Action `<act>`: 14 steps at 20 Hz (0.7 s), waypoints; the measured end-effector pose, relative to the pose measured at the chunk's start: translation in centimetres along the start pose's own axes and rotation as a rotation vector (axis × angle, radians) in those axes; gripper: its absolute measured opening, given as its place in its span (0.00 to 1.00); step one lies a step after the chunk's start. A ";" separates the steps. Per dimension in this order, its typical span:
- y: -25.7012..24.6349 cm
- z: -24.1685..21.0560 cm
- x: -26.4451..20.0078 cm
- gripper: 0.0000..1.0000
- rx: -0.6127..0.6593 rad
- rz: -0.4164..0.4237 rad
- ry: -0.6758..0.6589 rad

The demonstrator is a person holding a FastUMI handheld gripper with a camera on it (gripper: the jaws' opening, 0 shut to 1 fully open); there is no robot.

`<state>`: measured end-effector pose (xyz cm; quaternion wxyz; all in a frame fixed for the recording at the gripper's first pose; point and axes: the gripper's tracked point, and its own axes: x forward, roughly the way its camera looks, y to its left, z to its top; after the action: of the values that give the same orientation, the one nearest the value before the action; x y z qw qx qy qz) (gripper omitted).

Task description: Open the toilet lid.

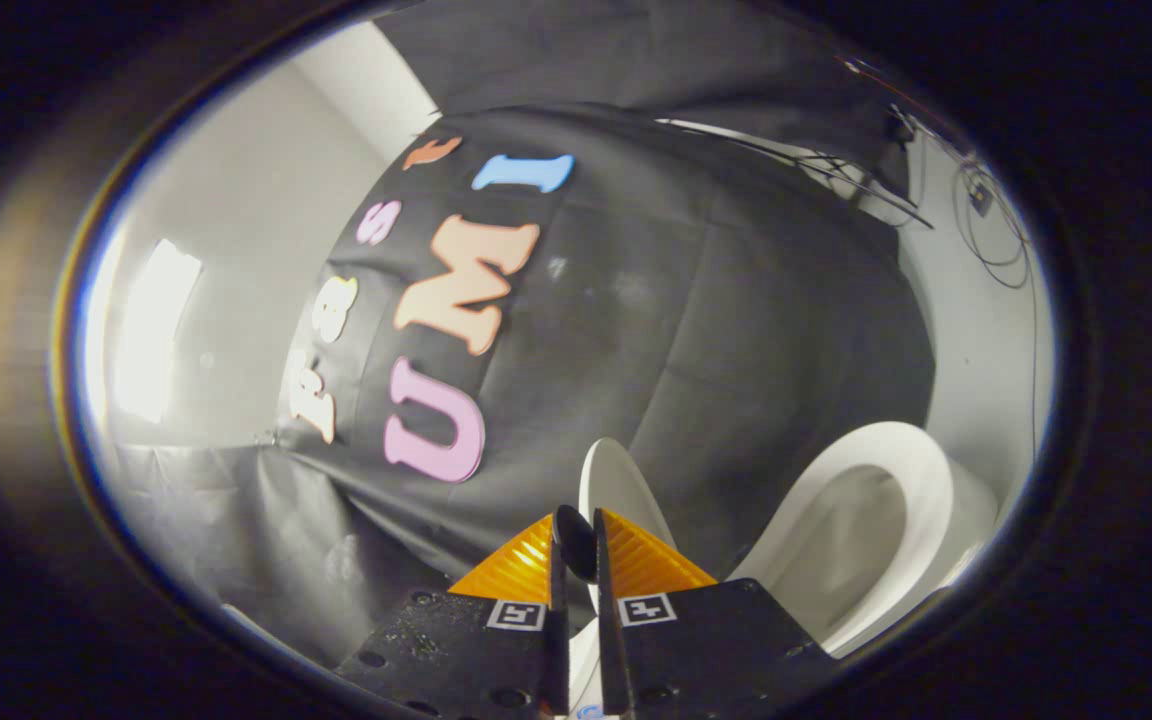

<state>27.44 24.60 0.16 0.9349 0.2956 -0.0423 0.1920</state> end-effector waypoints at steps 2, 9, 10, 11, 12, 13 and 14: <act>2.5 -1.5 0.4 0.12 -0.051 0.000 0.018; 11.6 -8.2 3.2 0.12 -0.379 0.061 0.174; 13.1 -9.7 3.4 0.12 -0.425 0.076 0.204; 14.2 -11.1 3.8 0.12 -0.471 0.091 0.233; 14.7 -12.5 4.1 0.12 -0.513 0.101 0.260; 15.4 -13.8 4.5 0.12 -0.550 0.112 0.284; 16.2 -15.3 4.7 0.12 -0.581 0.129 0.306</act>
<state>25.02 47.03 -2.84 0.9615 -0.0188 0.0271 0.2729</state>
